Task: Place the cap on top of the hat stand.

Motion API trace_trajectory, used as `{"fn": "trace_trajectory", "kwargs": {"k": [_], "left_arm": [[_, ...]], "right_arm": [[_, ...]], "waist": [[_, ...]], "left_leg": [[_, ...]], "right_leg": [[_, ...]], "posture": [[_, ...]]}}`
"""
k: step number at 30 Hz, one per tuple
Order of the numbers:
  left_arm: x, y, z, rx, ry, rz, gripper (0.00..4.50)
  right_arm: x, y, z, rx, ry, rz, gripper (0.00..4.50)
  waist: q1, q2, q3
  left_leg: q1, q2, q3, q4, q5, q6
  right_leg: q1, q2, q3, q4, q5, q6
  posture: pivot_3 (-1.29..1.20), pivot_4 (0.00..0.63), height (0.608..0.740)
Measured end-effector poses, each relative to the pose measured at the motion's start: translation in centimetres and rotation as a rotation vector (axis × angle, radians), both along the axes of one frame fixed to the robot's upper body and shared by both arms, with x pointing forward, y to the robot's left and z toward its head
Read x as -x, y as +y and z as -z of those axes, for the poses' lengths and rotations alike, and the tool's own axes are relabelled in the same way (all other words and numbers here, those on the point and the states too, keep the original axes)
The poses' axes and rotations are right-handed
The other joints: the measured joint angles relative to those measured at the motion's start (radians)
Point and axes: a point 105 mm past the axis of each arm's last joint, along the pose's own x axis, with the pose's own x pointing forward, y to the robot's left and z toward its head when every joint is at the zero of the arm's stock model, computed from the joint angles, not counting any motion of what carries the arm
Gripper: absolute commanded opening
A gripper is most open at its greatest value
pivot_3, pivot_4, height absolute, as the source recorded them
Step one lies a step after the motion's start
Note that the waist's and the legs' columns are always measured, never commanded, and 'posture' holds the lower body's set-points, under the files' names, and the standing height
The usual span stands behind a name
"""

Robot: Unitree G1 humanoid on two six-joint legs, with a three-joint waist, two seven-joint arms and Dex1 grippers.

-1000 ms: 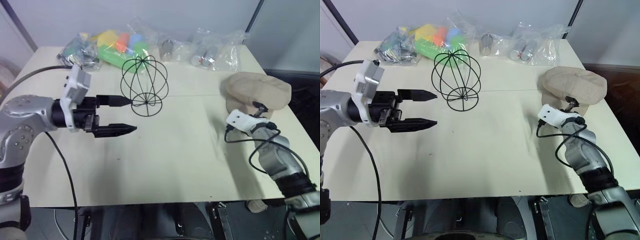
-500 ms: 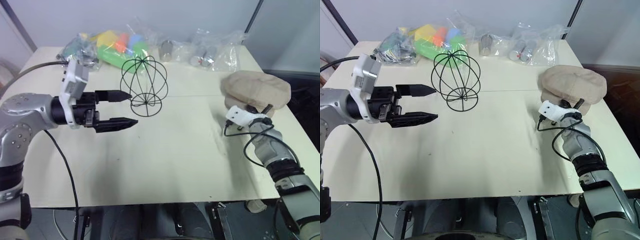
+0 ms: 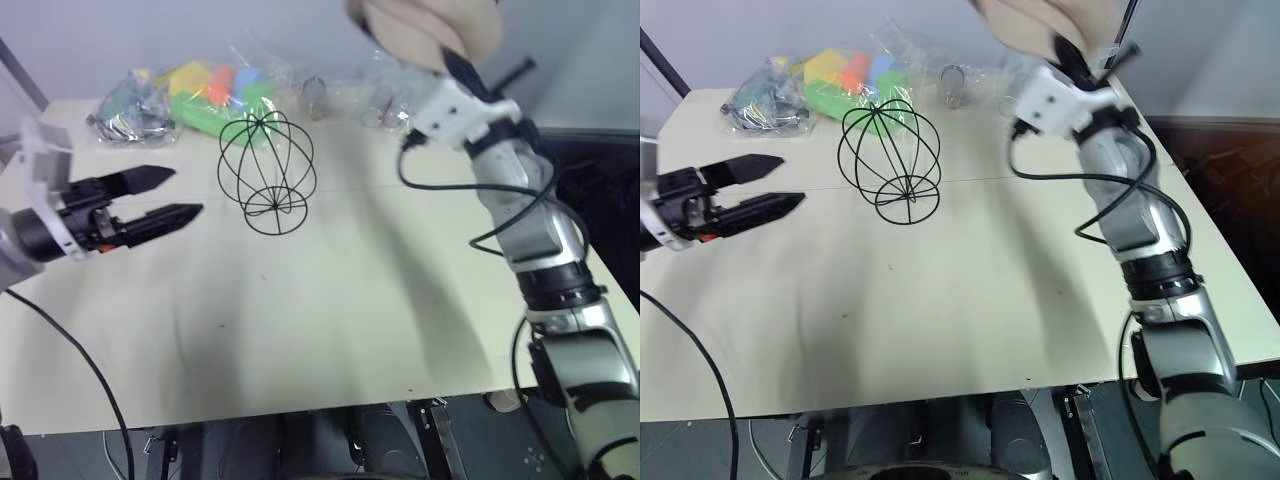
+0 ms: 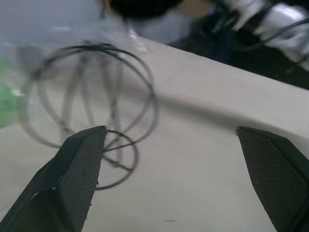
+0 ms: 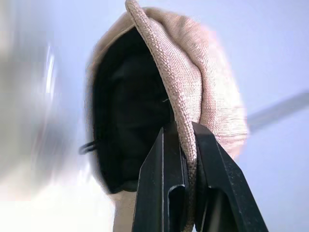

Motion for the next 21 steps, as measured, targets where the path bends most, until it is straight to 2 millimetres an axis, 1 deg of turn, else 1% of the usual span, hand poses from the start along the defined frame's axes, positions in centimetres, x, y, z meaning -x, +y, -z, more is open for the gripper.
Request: {"fn": "trace_trajectory", "kwargs": {"k": [1, 2, 4, 5, 6, 8, 11, 13, 16, 19, 20, 21], "left_arm": [[0.1, 0.4, -0.2, 0.009, -0.009, -0.021, 4.5], [0.1, 0.7, -0.3, 0.014, -0.014, -0.033, 4.5], [0.3, 1.0, -0.4, 0.02, -0.016, -0.048, 4.5], [0.3, 1.1, -0.3, 0.021, -0.012, -0.054, 4.5], [0.3, 1.2, -0.2, 0.023, -0.009, -0.059, 4.5], [0.4, 1.4, -0.2, 0.023, -0.008, -0.067, 4.5], [0.7, 1.7, -0.5, 0.015, -0.021, -0.084, 4.5], [0.7, 1.7, -0.6, 0.008, -0.022, -0.086, 4.5], [0.7, 1.5, -0.7, 0.008, -0.026, -0.079, 4.5], [0.5, 0.8, -0.6, -0.004, -0.023, -0.044, 4.5], [0.5, 0.6, -0.4, -0.011, -0.017, -0.034, 4.5], [0.3, 0.3, -0.1, -0.022, -0.01, -0.022, 4.5]], "right_arm": [[0.9, 2.1, 0.3, 0.026, 0.002, -0.098, 0.03], [1.5, 3.8, 1.3, 0.065, 0.023, -0.175, 0.03], [2.2, 6.1, 3.9, 0.147, 0.084, -0.268, 0.03], [2.3, 6.6, 5.2, 0.18, 0.115, -0.288, 0.03], [2.3, 6.9, 6.5, 0.212, 0.142, -0.293, 0.03], [2.4, 6.8, 8.3, 0.255, 0.176, -0.288, 0.03], [2.7, 6.7, 10.4, 0.365, 0.185, -0.27, 0.03], [2.8, 7.0, 11.9, 0.439, 0.198, -0.263, 0.03], [3.0, 7.7, 13.7, 0.512, 0.196, -0.269, 0.03], [2.9, 8.0, 15.0, 0.559, 0.203, -0.267, 0.03], [2.8, 8.1, 15.3, 0.56, 0.212, -0.269, 0.72], [2.8, 8.3, 15.8, 0.56, 0.23, -0.271, 1.03]], "waist": [[0.004, -0.001, -0.001], [0.009, -0.001, -0.001], [0.02, -0.001, -0.001], [0.025, -0.001, -0.001], [0.03, -0.001, -0.001], [0.04, -0.002, 0.0], [0.039, -0.002, 0.0], [0.036, -0.002, -0.001], [0.02, -0.002, -0.001], [0.012, -0.002, -0.001], [0.012, -0.002, -0.001], [0.012, -0.002, -0.001]], "left_leg": [[0.0, 0.0, 0.0, 0.0, 0.0, 0.0], [0.0, 0.0, 0.0, 0.001, 0.0, 0.0], [0.0, -0.003, 0.0, 0.003, 0.0, 0.0], [0.0, -0.004, 0.0, 0.004, 0.0, 0.0], [0.0, -0.004, 0.0, 0.004, 0.0, 0.0], [0.0, -0.005, 0.001, 0.005, 0.0, 0.0], [0.001, -0.005, 0.001, 0.005, 0.0, 0.0], [0.001, -0.004, 0.001, 0.004, 0.0, 0.0], [0.002, -0.004, 0.0, 0.003, 0.0, -0.001], [0.003, -0.004, 0.0, 0.003, 0.0, -0.001], [0.003, -0.003, 0.0, 0.003, 0.0, -0.001], [0.003, -0.003, 0.0, 0.003, 0.0, -0.001]], "right_leg": [[0.001, 0.0, -0.001, -0.001, 0.0, 0.0], [0.002, -0.001, -0.001, -0.001, 0.0, 0.0], [0.003, -0.005, -0.002, -0.001, 0.0, 0.0], [0.004, -0.006, -0.002, -0.001, 0.0, 0.0], [0.004, -0.007, -0.002, -0.001, 0.0, -0.001], [0.005, -0.008, -0.001, -0.002, -0.001, -0.003], [0.005, -0.007, -0.001, -0.002, -0.002, -0.003], [0.005, -0.006, -0.001, -0.001, -0.002, -0.003], [0.004, -0.005, -0.001, 0.0, -0.001, -0.002], [0.004, -0.004, -0.001, 0.001, 0.0, -0.001], [0.004, -0.004, -0.001, 0.001, 0.0, -0.001], [0.004, -0.004, -0.001, 0.001, 0.0, -0.001]], "posture": [[0.0, 0.15, 0.74], [0.0, 0.15, 0.74], [0.0, 0.15, 0.74], [0.0, 0.15, 0.74], [0.0, 0.15, 0.74], [0.0, 0.15, 0.74], [0.0, 0.15, 0.74], [0.0, 0.15, 0.74], [0.0, 0.15, 0.74], [0.0, 0.15, 0.74], [0.0, 0.15, 0.74], [0.0, 0.15, 0.74]]}}
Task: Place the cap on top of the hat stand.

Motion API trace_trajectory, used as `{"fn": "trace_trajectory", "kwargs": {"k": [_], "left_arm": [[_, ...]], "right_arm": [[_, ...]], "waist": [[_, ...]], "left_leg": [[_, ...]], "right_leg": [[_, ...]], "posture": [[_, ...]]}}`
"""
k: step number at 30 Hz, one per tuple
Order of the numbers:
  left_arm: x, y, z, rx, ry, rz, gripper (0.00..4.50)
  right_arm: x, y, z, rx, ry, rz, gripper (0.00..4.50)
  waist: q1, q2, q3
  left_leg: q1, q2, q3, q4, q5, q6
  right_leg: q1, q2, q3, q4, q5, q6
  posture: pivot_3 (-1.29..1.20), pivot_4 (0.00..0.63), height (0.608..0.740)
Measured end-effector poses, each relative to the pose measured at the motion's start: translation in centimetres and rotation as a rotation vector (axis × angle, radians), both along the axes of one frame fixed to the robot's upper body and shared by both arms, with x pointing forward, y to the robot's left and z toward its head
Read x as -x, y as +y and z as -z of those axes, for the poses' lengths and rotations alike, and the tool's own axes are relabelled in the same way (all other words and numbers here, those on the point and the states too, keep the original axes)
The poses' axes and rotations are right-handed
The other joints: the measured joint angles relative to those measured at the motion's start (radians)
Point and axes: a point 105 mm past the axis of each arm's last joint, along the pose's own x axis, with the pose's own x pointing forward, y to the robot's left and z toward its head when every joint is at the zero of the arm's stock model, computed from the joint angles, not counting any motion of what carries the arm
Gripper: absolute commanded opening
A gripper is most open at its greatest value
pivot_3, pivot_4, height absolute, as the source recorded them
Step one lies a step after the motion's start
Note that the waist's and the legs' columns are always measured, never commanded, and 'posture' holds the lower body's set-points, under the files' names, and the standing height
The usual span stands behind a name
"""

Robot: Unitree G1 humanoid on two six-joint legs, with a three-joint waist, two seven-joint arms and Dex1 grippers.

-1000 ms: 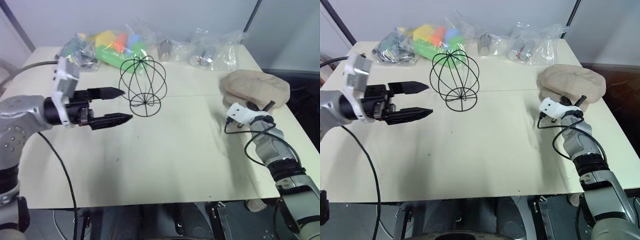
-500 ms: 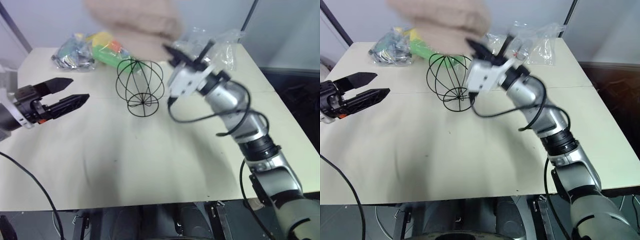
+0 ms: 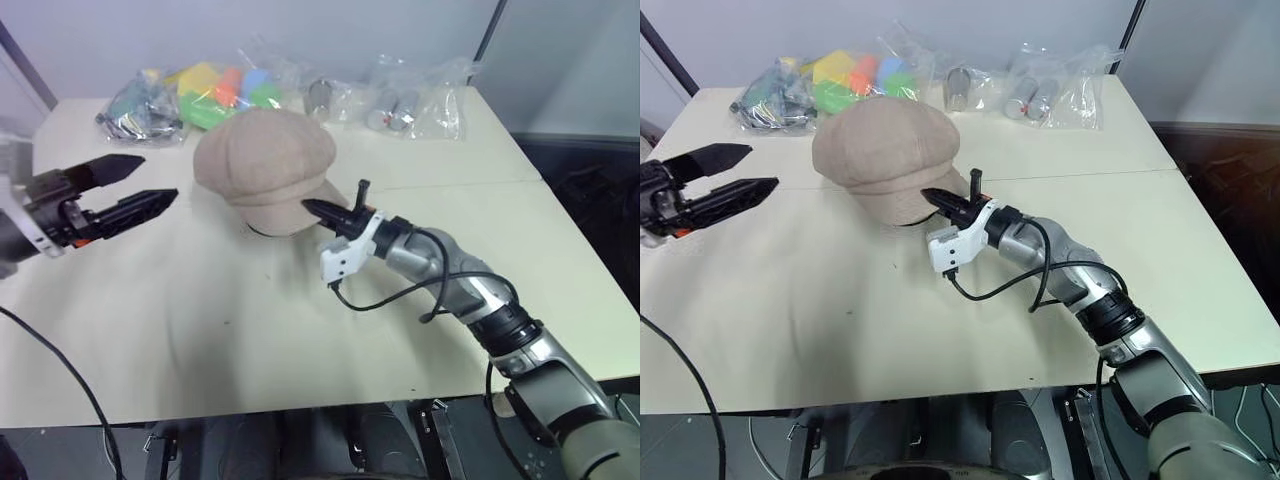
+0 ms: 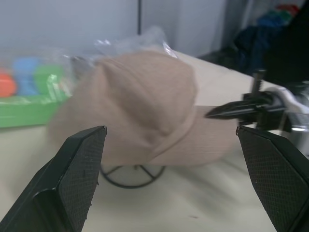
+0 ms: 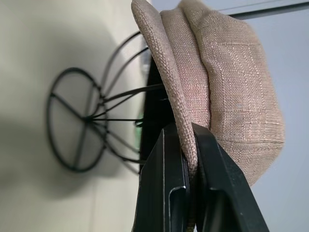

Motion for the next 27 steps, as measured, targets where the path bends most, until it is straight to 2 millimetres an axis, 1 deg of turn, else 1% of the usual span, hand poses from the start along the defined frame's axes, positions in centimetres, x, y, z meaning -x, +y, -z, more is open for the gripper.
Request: {"fn": "trace_trajectory", "kwargs": {"k": [1, 3, 4, 7, 9, 11, 14, 15, 16, 17, 18, 19, 21, 22, 23, 24, 25, 27], "left_arm": [[-0.1, -0.2, 0.3, -0.011, 0.006, 0.009, 4.5], [-0.3, -1.1, 0.7, -0.033, 0.021, 0.043, 4.5], [-0.3, -1.5, 0.7, -0.042, 0.02, 0.059, 4.5], [0.1, -3.7, 0.8, -0.138, -0.021, 0.139, 4.5], [0.5, -5.2, 1.5, -0.221, -0.047, 0.188, 4.5], [0.8, -6.6, 2.1, -0.291, -0.082, 0.229, 4.5], [0.8, -7.7, 2.6, -0.381, -0.146, 0.255, 4.5], [0.8, -8.0, 3.0, -0.425, -0.172, 0.259, 4.5], [0.7, -8.2, 3.4, -0.476, -0.201, 0.262, 4.5], [0.5, -8.7, 3.9, -0.532, -0.241, 0.266, 4.5], [0.2, -9.2, 4.6, -0.599, -0.285, 0.269, 4.5], [-0.1, -9.7, 5.2, -0.633, -0.315, 0.271, 4.5], [-0.9, -10.9, 6.3, -0.71, -0.403, 0.281, 4.5], [-1.1, -11.2, 6.8, -0.747, -0.434, 0.284, 4.5], [-1.5, -11.5, 7.2, -0.777, -0.465, 0.284, 4.5], [-2.0, -11.9, 7.6, -0.803, -0.501, 0.275, 4.5], [-2.5, -12.4, 7.9, -0.816, -0.53, 0.262, 4.5], [-3.6, -13.4, 8.3, -0.837, -0.582, 0.225, 4.5]], "right_arm": [[0.0, 0.1, 0.5, 0.006, 0.015, 0.001, 1.44], [0.2, 0.3, 1.3, 0.007, 0.045, 0.001, 2.49], [0.2, 0.4, 1.4, 0.006, 0.051, 0.002, 2.94], [0.8, -0.3, 0.9, -0.025, 0.053, 0.007, 2.94], [1.4, -2.1, 0.4, -0.052, 0.076, 0.021, 2.94], [2.2, -4.7, -0.1, -0.071, 0.117, 0.046, 2.94], [4.0, -7.0, -1.1, -0.11, 0.206, 0.03, 2.94], [4.9, -7.5, -1.1, -0.119, 0.268, 0.009, 2.94], [5.8, -8.3, -0.8, -0.136, 0.364, 0.002, 2.94], [6.5, -9.3, -0.6, -0.185, 0.506, 0.013, 2.94], [6.9, -10.7, -0.7, -0.24, 0.677, 0.04, 2.94], [7.0, -11.8, -1.2, -0.286, 0.786, 0.061, 2.94], [7.6, -13.4, -3.2, -0.373, 0.972, 0.067, 2.94], [7.9, -13.8, -4.1, -0.398, 1.021, 0.059, 3.49], [8.2, -14.1, -4.9, -0.425, 1.071, 0.048, 3.84], [8.6, -14.2, -5.6, -0.458, 1.14, 0.035, 4.3], [8.8, -14.2, -6.3, -0.481, 1.186, 0.02, 4.44], [9.3, -14.0, -7.4, -0.516, 1.246, -0.02, 4.44]], "waist": [[0.001, 0.0, 0.0], [0.004, 0.0, 0.0], [0.006, 0.0, 0.0], [0.011, 0.0, 0.0], [0.018, 0.0, 0.0], [0.028, 0.0, 0.0], [0.032, 0.0, 0.0], [0.033, 0.0, 0.0], [0.033, 0.0, 0.0], [0.035, 0.001, 0.001], [0.037, 0.001, 0.001], [0.036, 0.001, 0.001], [0.036, 0.002, 0.001], [0.035, 0.001, 0.001], [0.034, 0.001, 0.001], [0.035, 0.002, 0.001], [0.035, 0.002, 0.001], [0.037, 0.002, 0.001]], "left_leg": [[0.0, 0.0, 0.0, 0.0, 0.0, 0.0], [-0.001, 0.0, 0.0, 0.0, 0.0, 0.0], [-0.001, 0.0, 0.0, 0.001, 0.0, 0.0], [-0.002, -0.001, 0.0, 0.001, 0.0, 0.0], [-0.002, -0.002, 0.0, 0.001, 0.0, 0.0], [-0.002, -0.002, 0.0, 0.001, 0.0, 0.0], [-0.001, -0.001, 0.0, 0.001, 0.0, 0.0], [0.0, -0.001, 0.0, 0.001, 0.0, 0.0], [0.0, -0.001, 0.0, 0.001, 0.0, 0.0], [0.0, -0.001, 0.0, 0.001, 0.0, 0.0], [0.0, -0.001, 0.001, 0.002, 0.0, 0.0], [0.0, -0.001, 0.001, 0.003, 0.0, 0.0], [0.0, 0.0, 0.001, 0.003, 0.0, 0.0], [0.0, 0.0, 0.001, 0.003, 0.0, 0.0], [0.001, 0.0, 0.001, 0.003, 0.0, 0.0], [0.001, 0.0, 0.001, 0.002, 0.0, 0.0], [0.0, 0.0, 0.001, 0.002, 0.0, 0.0], [-0.001, 0.0, 0.001, 0.002, 0.0, 0.0]], "right_leg": [[0.0, 0.0, 0.0, 0.0, 0.0, 0.0], [0.0, 0.0, 0.0, 0.0, 0.0, 0.0], [0.0, 0.0, 0.0, 0.0, 0.0, 0.0], [0.0, -0.002, 0.0, -0.001, 0.0, 0.0], [0.001, -0.002, 0.0, -0.002, 0.0, 0.0], [0.001, -0.002, 0.0, -0.003, 0.0, 0.0], [0.002, -0.001, 0.0, -0.003, -0.002, -0.003], [0.002, -0.001, 0.0, -0.002, -0.002, -0.003], [0.003, -0.001, 0.0, -0.002, -0.002, -0.003], [0.003, -0.001, 0.0, -0.003, -0.002, -0.003], [0.004, -0.002, 0.0, -0.003, -0.002, -0.003], [0.004, -0.002, 0.001, -0.003, -0.002, -0.003], [0.005, -0.002, 0.001, -0.004, -0.002, -0.004], [0.005, -0.001, 0.001, -0.005, -0.002, -0.004], [0.005, -0.001, 0.001, -0.005, -0.002, -0.004], [0.005, -0.001, 0.001, -0.005, -0.002, -0.004], [0.004, -0.001, 0.001, -0.005, -0.002, -0.004], [0.003, 0.0, 0.001, -0.005, -0.002, -0.004]], "posture": [[0.0, 0.15, 0.74], [0.0, 0.15, 0.74], [0.0, 0.15, 0.74], [0.0, 0.15, 0.74], [0.0, 0.15, 0.74], [0.0, 0.15, 0.74], [0.0, 0.15, 0.74], [0.0, 0.15, 0.74], [0.0, 0.15, 0.74], [0.0, 0.15, 0.74], [0.0, 0.15, 0.74], [0.0, 0.15, 0.74], [0.0, 0.15, 0.74], [0.0, 0.15, 0.74], [0.0, 0.15, 0.74], [0.0, 0.15, 0.74], [0.0, 0.15, 0.74], [0.0, 0.15, 0.74]]}}
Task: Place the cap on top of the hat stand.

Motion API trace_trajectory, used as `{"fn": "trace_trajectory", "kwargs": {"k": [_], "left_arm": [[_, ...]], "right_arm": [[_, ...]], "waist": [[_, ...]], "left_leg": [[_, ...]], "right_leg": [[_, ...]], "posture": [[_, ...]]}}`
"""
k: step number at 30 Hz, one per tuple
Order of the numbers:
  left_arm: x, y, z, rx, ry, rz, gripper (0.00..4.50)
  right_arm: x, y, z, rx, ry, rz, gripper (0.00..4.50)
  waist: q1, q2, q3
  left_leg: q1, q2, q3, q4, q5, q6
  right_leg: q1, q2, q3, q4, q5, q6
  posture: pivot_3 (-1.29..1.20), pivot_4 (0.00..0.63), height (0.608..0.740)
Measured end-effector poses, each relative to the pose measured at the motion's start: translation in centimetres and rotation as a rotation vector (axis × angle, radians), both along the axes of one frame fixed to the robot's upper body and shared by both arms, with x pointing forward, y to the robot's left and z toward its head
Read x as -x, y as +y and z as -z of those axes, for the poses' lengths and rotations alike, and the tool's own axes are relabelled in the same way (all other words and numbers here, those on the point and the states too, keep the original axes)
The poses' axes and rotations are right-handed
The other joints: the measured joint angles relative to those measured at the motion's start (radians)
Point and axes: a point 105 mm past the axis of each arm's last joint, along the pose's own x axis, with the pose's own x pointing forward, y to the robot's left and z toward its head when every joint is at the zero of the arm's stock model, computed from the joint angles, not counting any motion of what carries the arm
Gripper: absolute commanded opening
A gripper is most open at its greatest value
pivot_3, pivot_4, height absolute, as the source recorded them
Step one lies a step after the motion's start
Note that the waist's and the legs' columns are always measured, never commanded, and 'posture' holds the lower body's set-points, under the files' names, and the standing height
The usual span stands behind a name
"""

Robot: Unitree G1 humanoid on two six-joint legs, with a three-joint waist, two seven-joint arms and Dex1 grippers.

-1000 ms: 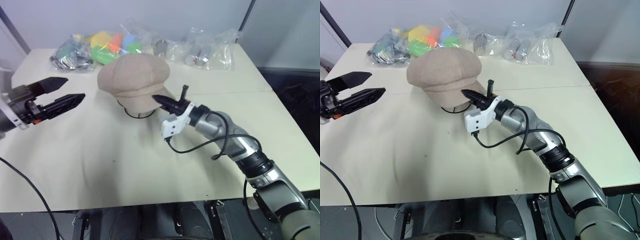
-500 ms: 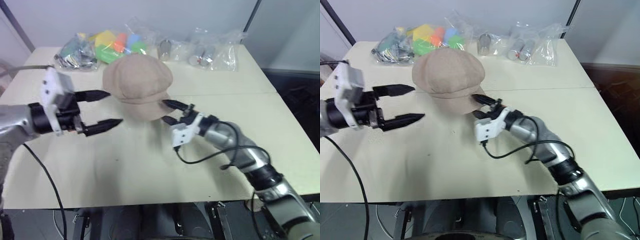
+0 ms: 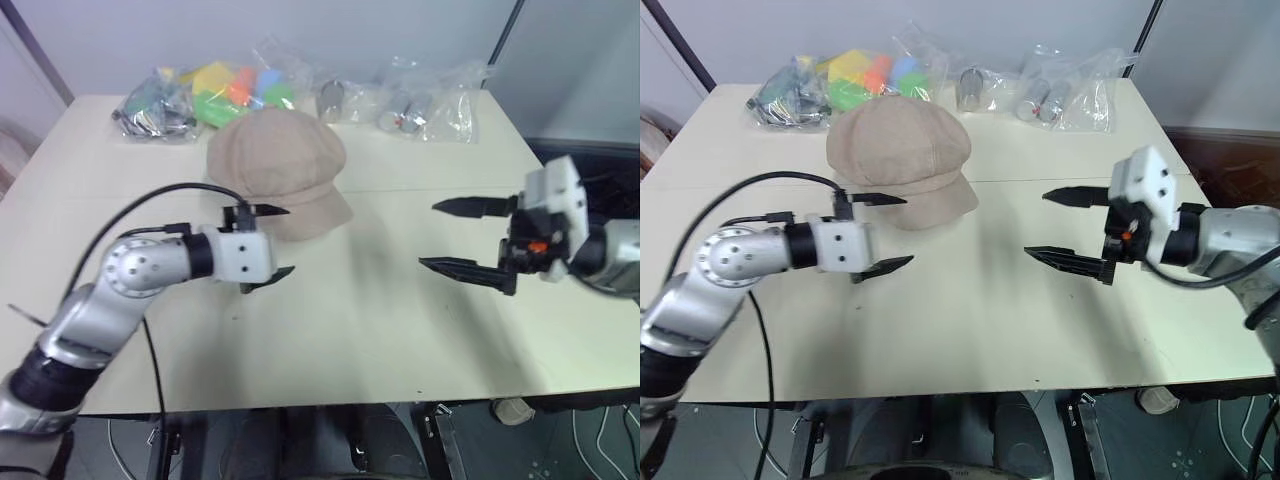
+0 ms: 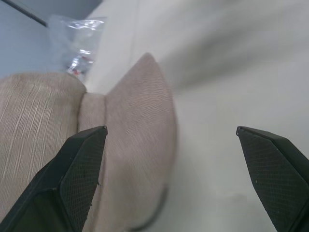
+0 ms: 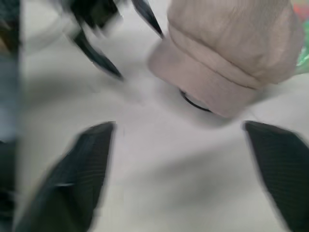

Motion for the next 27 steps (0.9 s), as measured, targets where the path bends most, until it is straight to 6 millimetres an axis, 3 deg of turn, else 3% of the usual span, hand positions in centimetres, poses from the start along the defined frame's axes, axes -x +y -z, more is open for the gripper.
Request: {"fn": "trace_trajectory", "kwargs": {"k": [5, 8, 10, 13, 20, 22, 27], "left_arm": [[-1.4, -2.5, 0.8, -0.033, -0.123, -0.019, 4.5], [-1.4, -4.0, 1.7, -0.044, -0.138, 0.0, 4.5], [-1.6, -3.9, 2.0, -0.06, -0.142, -0.012, 4.5], [-1.9, -3.8, 2.2, -0.071, -0.152, -0.021, 3.6], [-2.4, -3.2, 1.5, -0.059, -0.215, -0.029, 0.02], [-2.2, -3.0, 0.2, -0.026, -0.273, -0.021, 0.02], [-1.4, -1.2, -0.2, 0.023, -0.318, 0.028, 0.02]], "right_arm": [[0.1, 0.5, -2.0, -0.065, 0.035, 0.009, 4.44], [-0.1, 0.6, -2.3, -0.069, 0.039, 0.027, 4.44], [-0.2, 0.5, -2.2, -0.067, 0.046, 0.032, 4.44], [-0.2, 0.5, -2.1, -0.062, 0.057, 0.036, 4.5], [-0.4, 0.4, -1.9, -0.055, 0.05, 0.047, 4.5], [-0.5, 0.3, -1.9, -0.053, 0.047, 0.052, 4.5], [-0.9, -0.2, -1.8, -0.036, 0.038, 0.071, 4.5]], "waist": [[-0.001, 0.0, 0.0], [0.0, 0.0, 0.0], [0.0, 0.0, 0.0], [-0.001, 0.0, 0.0], [0.0, 0.0, 0.0], [0.0, 0.0, 0.0], [-0.003, 0.0, 0.0]], "left_leg": [[-0.001, -0.001, 0.001, 0.0, 0.0, 0.0], [-0.001, -0.001, 0.001, 0.0, 0.0, 0.0], [-0.001, -0.001, 0.001, 0.0, 0.0, 0.0], [-0.001, 0.0, 0.001, 0.0, 0.0, 0.0], [-0.001, 0.0, 0.001, 0.0, 0.0, 0.0], [-0.001, 0.0, 0.001, 0.0, 0.0, 0.0], [0.0, 0.0, 0.001, 0.0, 0.0, 0.0]], "right_leg": [[0.0, -0.001, 0.0, -0.001, 0.002, 0.004], [-0.001, 0.0, 0.0, -0.001, 0.002, 0.004], [-0.001, 0.0, 0.0, -0.001, 0.002, 0.004], [-0.001, 0.0, 0.0, -0.001, 0.002, 0.004], [-0.001, -0.001, 0.0, -0.001, 0.002, 0.004], [-0.001, -0.001, 0.0, 0.0, 0.002, 0.004], [-0.002, -0.001, 0.0, 0.001, 0.002, 0.005]], "posture": [[0.0, 0.15, 0.74], [0.0, 0.15, 0.74], [0.0, 0.15, 0.74], [0.0, 0.15, 0.74], [0.0, 0.15, 0.74], [0.0, 0.15, 0.74], [0.0, 0.15, 0.74]]}}
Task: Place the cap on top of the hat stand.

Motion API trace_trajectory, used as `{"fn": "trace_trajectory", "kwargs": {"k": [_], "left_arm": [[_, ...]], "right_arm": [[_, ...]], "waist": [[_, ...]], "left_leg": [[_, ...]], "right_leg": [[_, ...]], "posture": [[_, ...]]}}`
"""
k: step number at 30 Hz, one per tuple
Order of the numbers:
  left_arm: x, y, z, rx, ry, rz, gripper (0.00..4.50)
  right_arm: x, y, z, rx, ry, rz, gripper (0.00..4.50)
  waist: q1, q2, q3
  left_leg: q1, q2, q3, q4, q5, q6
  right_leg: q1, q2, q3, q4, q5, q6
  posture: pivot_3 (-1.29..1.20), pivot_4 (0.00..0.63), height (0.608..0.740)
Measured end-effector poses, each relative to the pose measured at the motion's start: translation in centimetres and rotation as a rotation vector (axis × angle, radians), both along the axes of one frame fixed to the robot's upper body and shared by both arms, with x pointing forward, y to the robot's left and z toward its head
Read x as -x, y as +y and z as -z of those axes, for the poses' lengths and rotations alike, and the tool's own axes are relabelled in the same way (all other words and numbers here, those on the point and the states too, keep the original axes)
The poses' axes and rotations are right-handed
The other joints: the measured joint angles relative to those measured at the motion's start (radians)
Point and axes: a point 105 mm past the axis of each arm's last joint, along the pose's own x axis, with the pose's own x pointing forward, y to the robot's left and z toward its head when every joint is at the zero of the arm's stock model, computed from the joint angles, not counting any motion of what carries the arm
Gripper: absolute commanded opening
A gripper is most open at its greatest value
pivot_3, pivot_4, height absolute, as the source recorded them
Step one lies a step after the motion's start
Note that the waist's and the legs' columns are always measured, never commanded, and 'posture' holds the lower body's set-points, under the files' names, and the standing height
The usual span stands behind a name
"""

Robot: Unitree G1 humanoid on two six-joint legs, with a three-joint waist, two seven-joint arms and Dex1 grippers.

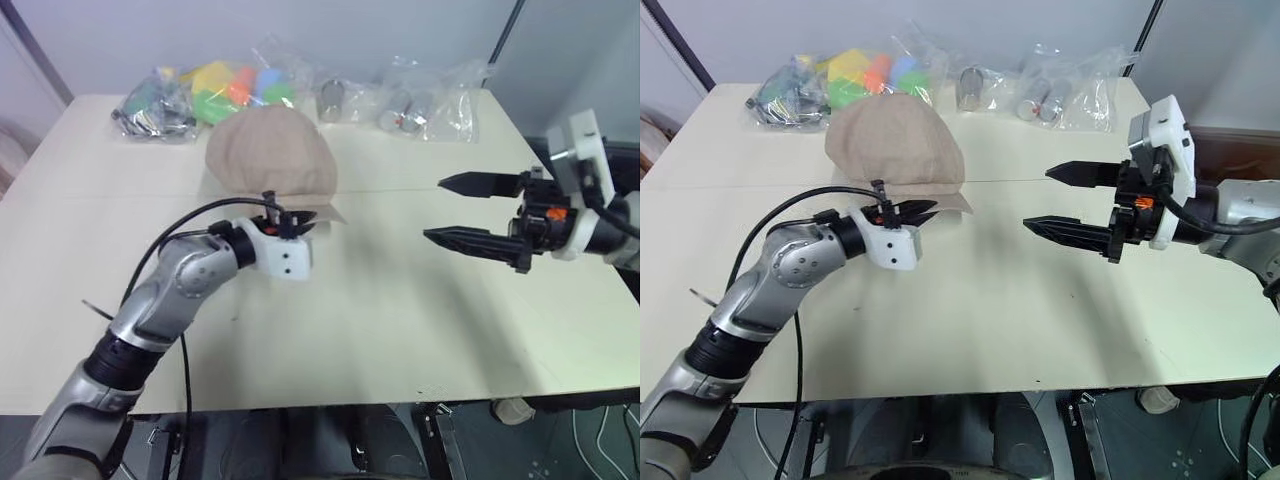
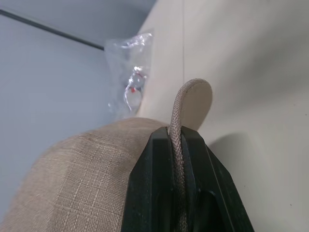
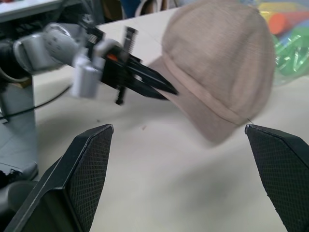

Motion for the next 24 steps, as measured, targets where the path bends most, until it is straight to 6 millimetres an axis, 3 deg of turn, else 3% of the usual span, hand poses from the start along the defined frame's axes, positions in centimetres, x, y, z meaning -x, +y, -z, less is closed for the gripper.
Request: {"fn": "trace_trajectory", "kwargs": {"k": [6, 12, 21, 24], "left_arm": [[0.4, 4.9, -2.6, 0.169, -0.133, 0.08, 0.02], [1.0, 7.3, -1.1, 0.149, -0.16, 0.138, 0.02], [0.9, 8.4, 0.4, 0.113, -0.18, 0.19, 0.02], [0.4, 7.8, 0.5, 0.103, -0.19, 0.224, 0.02]], "right_arm": [[-0.7, -0.5, 0.0, 0.019, -0.026, 0.016, 4.5], [-1.1, -0.5, 0.5, 0.037, -0.021, 0.014, 4.5], [-1.6, -0.8, 0.3, 0.041, -0.038, 0.029, 4.5], [-1.8, -0.9, 0.3, 0.047, -0.046, 0.035, 4.5]], "waist": [[0.002, 0.0, 0.0], [0.003, 0.0, 0.0], [0.002, 0.0, 0.0], [0.004, 0.0, 0.0]], "left_leg": [[0.0, 0.001, 0.001, 0.0, 0.0, 0.0], [0.0, 0.0, 0.002, 0.0, 0.0, 0.0], [0.0, 0.0, 0.002, 0.0, 0.0, 0.0], [0.0, 0.0, 0.002, 0.0, 0.0, 0.0]], "right_leg": [[-0.001, -0.001, 0.0, 0.0, 0.0, 0.0], [0.0, -0.001, 0.0, 0.0, 0.0, 0.0], [0.0, -0.001, 0.0, 0.0, 0.0, 0.0], [0.0, -0.001, 0.0, 0.0, 0.0, 0.0]], "posture": [[0.0, 0.15, 0.74], [0.0, 0.15, 0.74], [0.0, 0.15, 0.74], [0.0, 0.15, 0.74]]}}
